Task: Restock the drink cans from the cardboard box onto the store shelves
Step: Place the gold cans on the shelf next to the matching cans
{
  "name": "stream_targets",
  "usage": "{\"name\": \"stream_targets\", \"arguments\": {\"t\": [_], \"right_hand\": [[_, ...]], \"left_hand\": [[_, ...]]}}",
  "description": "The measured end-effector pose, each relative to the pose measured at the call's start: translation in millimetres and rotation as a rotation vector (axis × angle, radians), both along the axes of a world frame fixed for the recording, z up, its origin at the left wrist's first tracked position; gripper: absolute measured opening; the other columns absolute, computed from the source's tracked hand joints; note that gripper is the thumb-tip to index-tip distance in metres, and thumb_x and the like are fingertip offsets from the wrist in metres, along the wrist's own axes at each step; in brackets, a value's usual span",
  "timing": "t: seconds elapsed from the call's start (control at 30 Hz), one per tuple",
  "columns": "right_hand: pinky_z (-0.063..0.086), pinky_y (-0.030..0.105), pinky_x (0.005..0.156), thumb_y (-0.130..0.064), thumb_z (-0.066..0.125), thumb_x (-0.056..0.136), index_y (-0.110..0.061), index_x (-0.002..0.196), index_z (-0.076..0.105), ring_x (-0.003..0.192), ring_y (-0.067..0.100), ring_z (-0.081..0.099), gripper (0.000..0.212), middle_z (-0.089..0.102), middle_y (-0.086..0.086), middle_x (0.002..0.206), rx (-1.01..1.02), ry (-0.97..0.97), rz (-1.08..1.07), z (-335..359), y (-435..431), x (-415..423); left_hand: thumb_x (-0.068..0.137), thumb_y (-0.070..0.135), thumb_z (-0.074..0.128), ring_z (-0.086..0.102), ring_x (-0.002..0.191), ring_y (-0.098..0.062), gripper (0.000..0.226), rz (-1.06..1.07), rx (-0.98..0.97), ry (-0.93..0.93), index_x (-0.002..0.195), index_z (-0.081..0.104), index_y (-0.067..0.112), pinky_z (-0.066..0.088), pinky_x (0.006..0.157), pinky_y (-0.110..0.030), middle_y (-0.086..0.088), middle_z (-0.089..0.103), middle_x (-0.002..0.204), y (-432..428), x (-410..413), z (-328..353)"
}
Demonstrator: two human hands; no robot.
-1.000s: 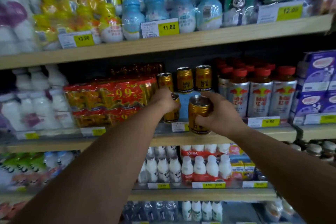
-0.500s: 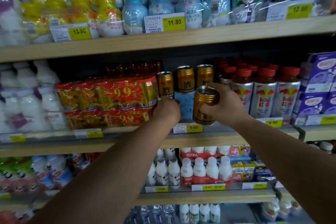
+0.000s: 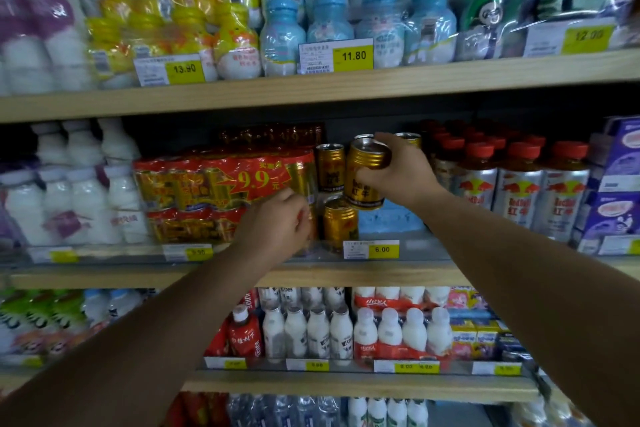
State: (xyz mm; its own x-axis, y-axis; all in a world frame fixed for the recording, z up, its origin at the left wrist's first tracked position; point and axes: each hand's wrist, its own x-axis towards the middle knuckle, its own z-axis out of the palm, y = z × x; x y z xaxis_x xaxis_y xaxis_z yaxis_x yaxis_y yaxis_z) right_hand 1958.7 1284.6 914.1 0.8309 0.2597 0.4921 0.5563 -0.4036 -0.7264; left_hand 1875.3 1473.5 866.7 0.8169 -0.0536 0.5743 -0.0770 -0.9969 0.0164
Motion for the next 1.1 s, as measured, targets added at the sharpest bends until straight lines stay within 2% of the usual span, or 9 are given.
{"name": "stream_targets", "arguments": {"t": [0.13,0.23,0.47,0.6,0.77,0.83,0.9,1.0,1.1], "right_hand": [[0.049,0.028,0.069,-0.024,0.071,0.076,-0.013,0.142,0.036,0.081,0.014,0.060,0.075,0.061,0.003,0.103,-0.033,0.057,0.011,1,26,12],[0.054,0.033,0.076,-0.024,0.071,0.076,-0.013,0.141,0.036,0.096,0.021,0.063,0.076,0.061,0.007,0.111,-0.063,0.100,0.021,-5,38,19],[0.052,0.031,0.073,-0.020,0.069,0.081,-0.013,0.130,0.046,0.091,0.020,0.061,0.056,0.060,0.004,0.102,-0.092,0.113,0.039,-5,49,19],[0.046,0.023,0.063,-0.021,0.069,0.081,-0.016,0.117,0.053,0.085,0.017,0.058,0.040,0.061,0.001,0.098,-0.114,0.133,0.050,-5,55,21],[0.050,0.032,0.080,-0.025,0.068,0.082,-0.016,0.129,0.044,0.100,0.021,0.058,0.054,0.059,0.008,0.118,-0.162,0.155,0.038,-5,57,23],[0.043,0.040,0.100,-0.033,0.069,0.081,-0.021,0.145,0.022,0.128,0.028,0.045,0.080,0.037,0.012,0.146,-0.192,0.155,0.036,-8,56,19],[0.030,0.043,0.111,-0.041,0.070,0.079,-0.028,0.149,0.006,0.142,0.029,0.023,0.097,0.013,0.009,0.156,-0.144,0.103,0.022,-14,53,9],[0.029,0.040,0.111,-0.038,0.072,0.078,-0.023,0.144,0.025,0.138,0.028,0.022,0.082,0.023,0.011,0.147,-0.073,-0.131,-0.063,-34,49,-9],[0.040,0.030,0.095,-0.030,0.068,0.082,-0.013,0.119,0.054,0.115,0.021,0.044,0.043,0.050,0.008,0.121,-0.045,-0.251,-0.117,-56,44,-25]], "left_hand": [[0.091,0.024,0.052,0.038,0.057,-0.003,0.019,0.041,-0.015,0.007,0.104,0.063,0.017,0.023,0.048,-0.015,0.003,0.061,0.100,14,-15,0],[0.092,0.023,0.050,0.036,0.057,-0.002,0.020,0.052,-0.019,0.002,0.107,0.062,0.017,0.020,0.049,-0.013,0.003,0.061,0.101,18,-19,2],[0.092,0.022,0.050,0.035,0.058,-0.004,0.026,0.052,-0.029,-0.018,0.115,0.060,0.018,0.025,0.052,-0.017,0.003,0.062,0.104,21,-25,6],[0.092,0.022,0.051,0.042,0.067,-0.007,0.026,0.047,-0.029,-0.040,0.115,0.059,0.016,0.035,0.063,-0.020,0.002,0.062,0.107,19,-28,10],[0.091,0.022,0.051,0.056,0.091,-0.016,0.028,0.046,-0.025,-0.038,0.117,0.058,0.014,0.046,0.074,-0.027,-0.002,0.061,0.108,14,-29,12],[0.090,0.024,0.051,0.056,0.093,-0.017,0.031,0.045,-0.028,-0.028,0.120,0.055,0.014,0.046,0.075,-0.030,-0.002,0.060,0.109,11,-28,12],[0.090,0.026,0.052,0.055,0.094,-0.018,0.034,0.041,-0.043,-0.019,0.122,0.052,0.016,0.046,0.075,-0.031,-0.001,0.058,0.113,9,-26,10],[0.090,0.028,0.051,0.057,0.092,-0.019,0.028,0.018,-0.077,-0.009,0.116,0.053,0.016,0.050,0.075,-0.034,-0.002,0.058,0.110,9,-22,3],[0.091,0.028,0.051,0.058,0.069,-0.020,0.016,-0.013,-0.098,-0.035,0.089,0.057,0.013,0.047,0.057,-0.030,-0.004,0.063,0.083,7,-18,-11]]}}
